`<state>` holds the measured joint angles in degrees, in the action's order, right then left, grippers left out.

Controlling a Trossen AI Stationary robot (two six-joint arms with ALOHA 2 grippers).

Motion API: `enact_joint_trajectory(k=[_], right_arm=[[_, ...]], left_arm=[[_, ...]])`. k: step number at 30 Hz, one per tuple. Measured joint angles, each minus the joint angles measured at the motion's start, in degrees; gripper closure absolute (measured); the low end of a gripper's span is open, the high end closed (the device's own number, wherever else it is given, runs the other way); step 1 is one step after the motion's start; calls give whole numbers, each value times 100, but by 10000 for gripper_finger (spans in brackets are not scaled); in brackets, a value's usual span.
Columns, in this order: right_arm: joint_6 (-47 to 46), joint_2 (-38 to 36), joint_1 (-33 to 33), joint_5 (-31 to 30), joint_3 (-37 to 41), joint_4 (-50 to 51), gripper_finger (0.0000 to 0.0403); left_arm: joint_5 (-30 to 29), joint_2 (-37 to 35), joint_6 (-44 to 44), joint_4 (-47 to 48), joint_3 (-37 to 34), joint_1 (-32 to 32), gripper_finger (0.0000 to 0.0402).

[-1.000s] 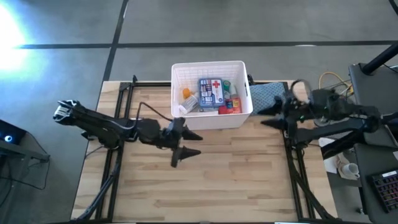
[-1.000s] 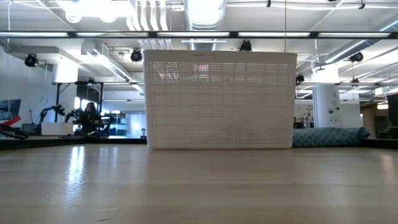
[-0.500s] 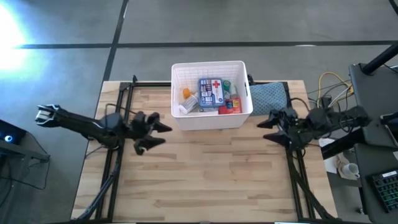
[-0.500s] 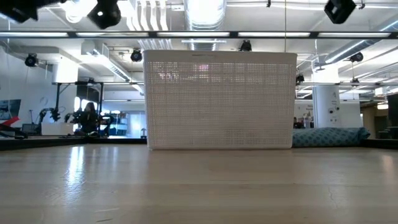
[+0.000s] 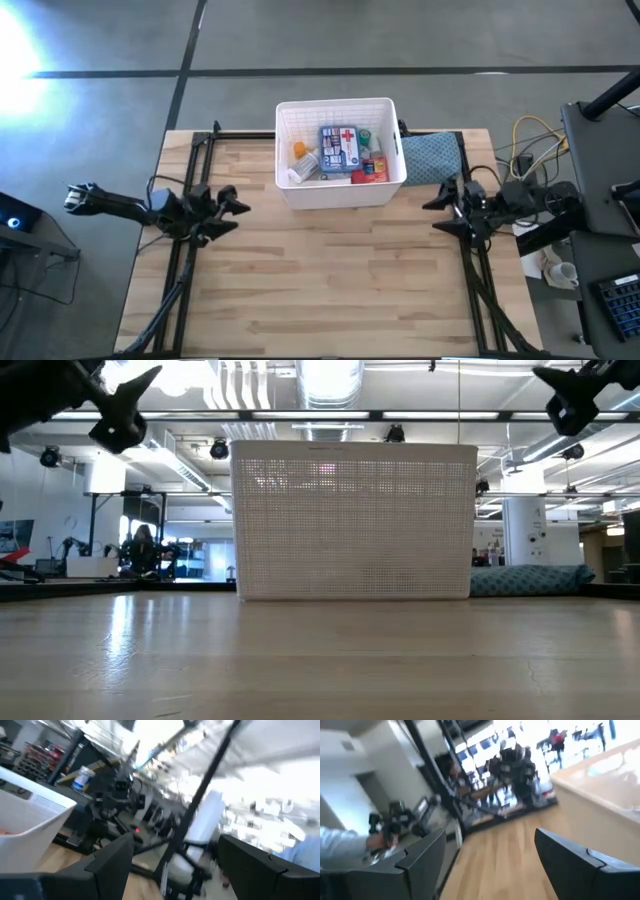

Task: Pick & place medical supplies in basket/bin
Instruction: Return to Home Position

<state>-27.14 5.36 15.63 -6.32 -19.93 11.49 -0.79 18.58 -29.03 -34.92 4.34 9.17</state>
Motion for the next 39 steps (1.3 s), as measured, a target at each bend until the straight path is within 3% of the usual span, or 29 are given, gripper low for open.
enact_joint_trajectory(k=[7,14,19,21,39], right_arm=[[507,-539,-5,-311,48,2,106],[656,-517,-4,-256,-221,246,113],[669,-524,-4,-91,-250,306,107],[612,-537,-4,-63,-191,270,105],[442,-535,-6,-136,1342,-1368,107]], left_arm=[[-557,-690,-1031,484,-314,4,131],[-514,-710,-144,435,-184,4,131],[348,-706,50,447,-184,7,131],[442,-710,122,434,-186,4,131],[484,-704,919,618,-372,7,131]])
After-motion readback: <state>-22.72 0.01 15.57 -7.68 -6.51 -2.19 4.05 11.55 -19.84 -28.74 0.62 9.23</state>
